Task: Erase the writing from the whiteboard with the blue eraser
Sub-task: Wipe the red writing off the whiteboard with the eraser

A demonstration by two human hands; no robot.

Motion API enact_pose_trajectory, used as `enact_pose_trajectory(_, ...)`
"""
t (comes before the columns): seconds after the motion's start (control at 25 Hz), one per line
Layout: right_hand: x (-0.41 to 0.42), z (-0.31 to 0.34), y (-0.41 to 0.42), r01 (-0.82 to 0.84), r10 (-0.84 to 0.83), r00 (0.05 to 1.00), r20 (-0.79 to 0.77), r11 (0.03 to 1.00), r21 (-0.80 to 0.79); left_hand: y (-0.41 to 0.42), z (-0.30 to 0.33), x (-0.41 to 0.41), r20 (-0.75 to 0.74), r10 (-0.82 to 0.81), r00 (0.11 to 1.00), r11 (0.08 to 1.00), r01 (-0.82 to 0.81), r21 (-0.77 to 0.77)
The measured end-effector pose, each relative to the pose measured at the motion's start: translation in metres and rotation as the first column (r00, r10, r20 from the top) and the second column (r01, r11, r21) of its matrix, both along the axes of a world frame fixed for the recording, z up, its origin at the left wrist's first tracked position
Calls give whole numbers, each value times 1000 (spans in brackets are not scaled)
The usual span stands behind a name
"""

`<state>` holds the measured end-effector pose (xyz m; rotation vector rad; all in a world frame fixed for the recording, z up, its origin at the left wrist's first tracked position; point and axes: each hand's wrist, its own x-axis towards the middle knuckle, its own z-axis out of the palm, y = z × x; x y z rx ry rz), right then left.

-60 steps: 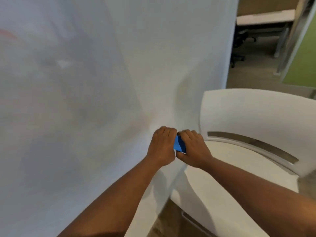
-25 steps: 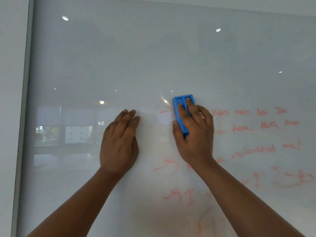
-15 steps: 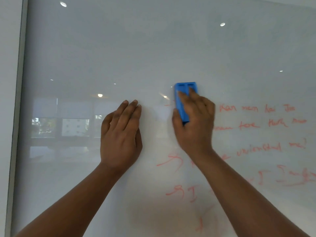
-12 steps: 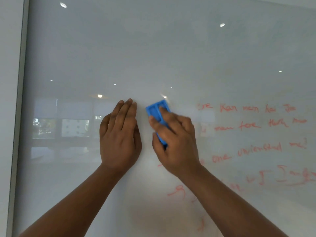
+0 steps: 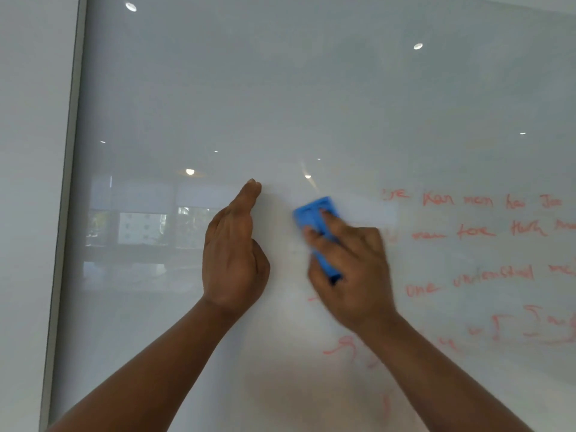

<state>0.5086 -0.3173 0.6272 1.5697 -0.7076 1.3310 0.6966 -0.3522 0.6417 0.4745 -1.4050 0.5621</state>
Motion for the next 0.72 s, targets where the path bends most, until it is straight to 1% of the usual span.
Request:
enact_pose_trajectory(0.04, -17, 8, 4, 2, -1, 995, 100, 1000, -9, -1, -1, 0, -16, -17, 1000, 1000, 17, 14)
enact_pose_trajectory(0.12, -27, 39, 4, 11, -10, 942, 335, 1000, 0, -3, -1, -1, -58, -96, 994, 994, 98, 41)
enact_pose_trajectory(0.16, -16, 52, 1, 9, -11, 926, 377, 1000, 7, -3, -1, -2, -71, -168, 983, 984, 171, 42)
enact_pose_trajectory(0.2, 4, 57, -3, 0, -4, 940, 342, 1000, 13, -3, -2, -1, -79, -247, 966, 968, 251, 32)
enact_pose_trajectory(0.24, 28, 53, -6, -3, -2, 967, 253, 1000, 22, -4, -2, 1, -84, -317, 945, 947, 319, 19)
enact_pose_trajectory(0.32, 53, 23, -7, -2, 2, 1000, -7, 999, 40, -4, -3, 5, -79, -412, 908, 910, 414, 6)
enact_pose_trajectory(0.36, 48, 9, -6, -11, 16, 996, -86, 998, 54, -4, -3, 9, -70, -436, 897, 899, 437, 4)
enact_pose_trajectory(0.4, 34, 2, -4, -29, 35, 994, -102, 998, 60, -4, -5, 11, -61, -448, 892, 893, 449, 3)
enact_pose_trajectory(0.44, 17, 2, -3, -47, 48, 998, -40, 998, 39, -5, -7, 12, -49, -455, 889, 890, 456, 2)
enact_pose_trajectory(0.48, 4, 7, 0, -58, 57, 994, 89, 998, 8, -6, -9, 14, -39, -461, 887, 887, 461, 1)
enact_pose_trajectory(0.52, -3, 18, 1, -64, 69, 969, 237, 998, -27, -7, -11, 16, -46, -468, 883, 884, 468, -6)
enact_pose_trajectory(0.56, -1, 31, -1, -70, 85, 935, 343, 996, -55, -8, -12, 16, -64, -478, 876, 878, 479, -6)
enact_pose_trajectory(0.6, 9, 40, -3, -74, 93, 922, 375, 995, -66, -8, -11, 14, -84, -490, 867, 870, 492, 1)
enact_pose_trajectory(0.64, 28, 41, -6, -69, 85, 940, 330, 996, -61, -7, -11, 13, -105, -502, 858, 863, 505, 4)
enact_pose_trajectory(0.72, 61, 13, -12, -41, 40, 993, 110, 999, 14, -7, -11, 13, -127, -512, 850, 857, 515, -9)
